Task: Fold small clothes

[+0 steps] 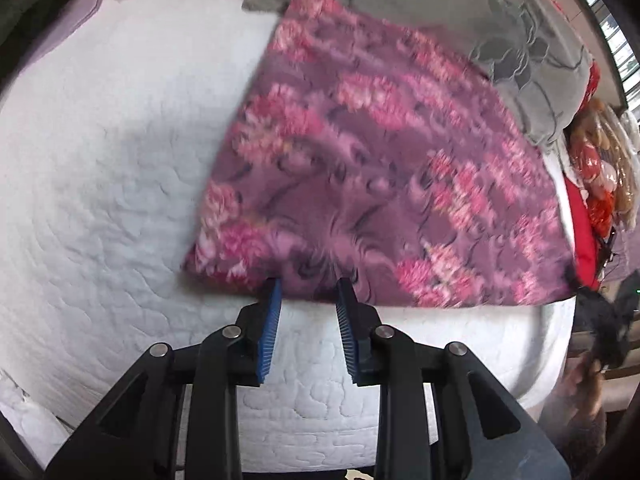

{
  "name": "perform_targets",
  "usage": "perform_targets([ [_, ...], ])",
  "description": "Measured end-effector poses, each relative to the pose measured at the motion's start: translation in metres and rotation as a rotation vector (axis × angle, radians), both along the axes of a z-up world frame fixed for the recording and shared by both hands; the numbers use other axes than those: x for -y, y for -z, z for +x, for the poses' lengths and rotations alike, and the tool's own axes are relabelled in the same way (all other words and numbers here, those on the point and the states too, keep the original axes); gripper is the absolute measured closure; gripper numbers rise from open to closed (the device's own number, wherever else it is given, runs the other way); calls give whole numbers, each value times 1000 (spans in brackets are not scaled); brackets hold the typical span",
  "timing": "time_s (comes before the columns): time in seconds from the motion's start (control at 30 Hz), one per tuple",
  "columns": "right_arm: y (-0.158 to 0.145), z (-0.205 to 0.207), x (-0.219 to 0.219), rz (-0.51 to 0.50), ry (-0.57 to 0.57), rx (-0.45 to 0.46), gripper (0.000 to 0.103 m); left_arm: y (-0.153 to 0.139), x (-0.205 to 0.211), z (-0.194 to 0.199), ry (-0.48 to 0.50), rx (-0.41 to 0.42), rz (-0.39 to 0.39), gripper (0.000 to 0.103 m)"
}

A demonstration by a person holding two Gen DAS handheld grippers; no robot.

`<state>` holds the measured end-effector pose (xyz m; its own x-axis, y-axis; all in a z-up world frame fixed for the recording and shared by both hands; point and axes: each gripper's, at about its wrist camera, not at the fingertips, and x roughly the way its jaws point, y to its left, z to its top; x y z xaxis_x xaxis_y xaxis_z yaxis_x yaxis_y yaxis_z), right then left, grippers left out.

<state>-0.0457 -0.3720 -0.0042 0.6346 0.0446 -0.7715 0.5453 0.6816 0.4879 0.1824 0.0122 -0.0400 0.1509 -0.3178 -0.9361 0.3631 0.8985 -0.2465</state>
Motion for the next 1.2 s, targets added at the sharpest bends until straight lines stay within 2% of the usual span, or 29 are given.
perform_targets([
  [0.03,-7,-4,2,-20,14,20,99,2,-1,-1,-1,1,-2,78],
  [0.1,-2,-7,7,-22,35,-13,99,3,-2,-2,-1,7,-11,78],
  [0.2,29,0,13,2,28,-170,98,-6,-3,-2,12,5,-12,78],
  [0.23,29,-1,13,10,38,-160,98,-14,-2,-2,26,29,-21,78],
  [0.27,22,-1,13,1,57,-153,90,-22,-3,-2,31,55,-31,78],
  [0.33,3,5,12,-62,91,-141,90,-41,2,3,36,116,-48,78],
  [0.37,-11,10,10,-103,92,-100,90,-50,7,8,29,143,-55,76],
  [0.43,-34,25,6,-165,71,-35,89,-61,18,20,4,182,-59,59],
  [0.47,-44,39,2,-203,49,-15,86,-63,23,26,-15,203,-45,45],
  [0.5,-49,53,-2,-235,26,-9,83,-62,28,31,-33,225,-27,43],
  [0.53,-51,62,-5,-252,15,-8,74,-59,33,35,-39,236,-11,43],
  [0.57,-50,75,-8,-275,6,-10,69,-51,37,40,-35,231,15,43],
  [0.63,-42,88,-9,-295,9,-32,71,-33,45,48,-32,206,58,43],
  [0.73,-2,102,-4,-263,35,-129,70,0,52,51,-21,188,132,37],
  [0.77,17,105,-2,-238,32,-187,69,0,50,48,-30,233,132,31],
  [0.8,25,102,-3,-243,32,-167,69,0,50,46,-31,254,141,29],
  [0.83,23,100,-5,-265,43,-134,67,0,50,44,-22,263,143,29],
  [1.0,11,101,-5,-273,39,-157,66,-1,47,47,-13,243,121,29],
  [1.1,-1,94,-9,-241,69,-72,65,0,47,48,-12,245,122,29],
  [1.17,3,92,-16,-251,61,-77,58,-1,47,49,-9,250,128,29],
  [1.2,12,93,-20,-262,48,-114,55,1,52,50,-8,249,130,29],
])
